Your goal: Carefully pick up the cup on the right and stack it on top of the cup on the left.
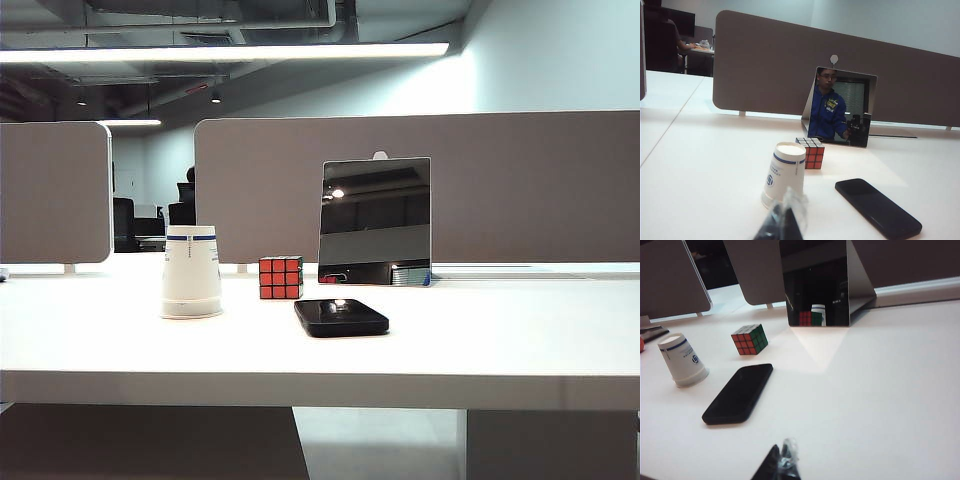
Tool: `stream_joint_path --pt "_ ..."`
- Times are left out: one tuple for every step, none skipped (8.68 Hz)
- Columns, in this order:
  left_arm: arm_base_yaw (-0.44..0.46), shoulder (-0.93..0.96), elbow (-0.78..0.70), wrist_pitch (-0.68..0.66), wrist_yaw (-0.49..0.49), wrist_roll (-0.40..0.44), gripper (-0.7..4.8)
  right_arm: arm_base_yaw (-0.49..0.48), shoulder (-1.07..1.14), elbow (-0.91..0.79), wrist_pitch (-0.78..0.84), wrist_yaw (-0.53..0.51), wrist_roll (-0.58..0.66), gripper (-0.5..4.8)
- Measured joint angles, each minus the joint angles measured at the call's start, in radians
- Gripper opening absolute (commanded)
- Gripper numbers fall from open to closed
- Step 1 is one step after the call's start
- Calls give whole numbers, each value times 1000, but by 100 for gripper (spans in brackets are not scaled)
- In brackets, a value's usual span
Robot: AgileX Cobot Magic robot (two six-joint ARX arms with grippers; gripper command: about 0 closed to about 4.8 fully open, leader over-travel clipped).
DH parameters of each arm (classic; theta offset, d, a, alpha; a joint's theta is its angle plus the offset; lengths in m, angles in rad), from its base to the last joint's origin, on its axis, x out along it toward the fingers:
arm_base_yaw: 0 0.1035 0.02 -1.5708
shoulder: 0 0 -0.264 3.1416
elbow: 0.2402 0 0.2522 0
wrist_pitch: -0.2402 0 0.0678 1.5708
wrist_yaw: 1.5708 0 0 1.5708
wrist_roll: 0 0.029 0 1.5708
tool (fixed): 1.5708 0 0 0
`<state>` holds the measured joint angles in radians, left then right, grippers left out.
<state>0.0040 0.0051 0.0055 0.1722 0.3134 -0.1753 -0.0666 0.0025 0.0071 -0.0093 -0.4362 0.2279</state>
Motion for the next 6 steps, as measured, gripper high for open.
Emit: stream_joint_path --pt "0 0 0 -12 0 0 -6 95 0 0 4 81 0 -6" --pt "0 0 0 -12 0 0 -6 185 0 0 4 170 -5 -6" --pt "0 0 0 -12 0 0 -6 254 0 0 4 264 -18 -6" --pt "0 0 0 -12 0 0 -6 299 0 0 4 346 -33 -6" --pt "0 0 0 -12 0 0 -6 334 0 0 4 402 -46 -6" --pt "0 0 0 -12 0 0 -6 427 0 0 3 528 -98 -6"
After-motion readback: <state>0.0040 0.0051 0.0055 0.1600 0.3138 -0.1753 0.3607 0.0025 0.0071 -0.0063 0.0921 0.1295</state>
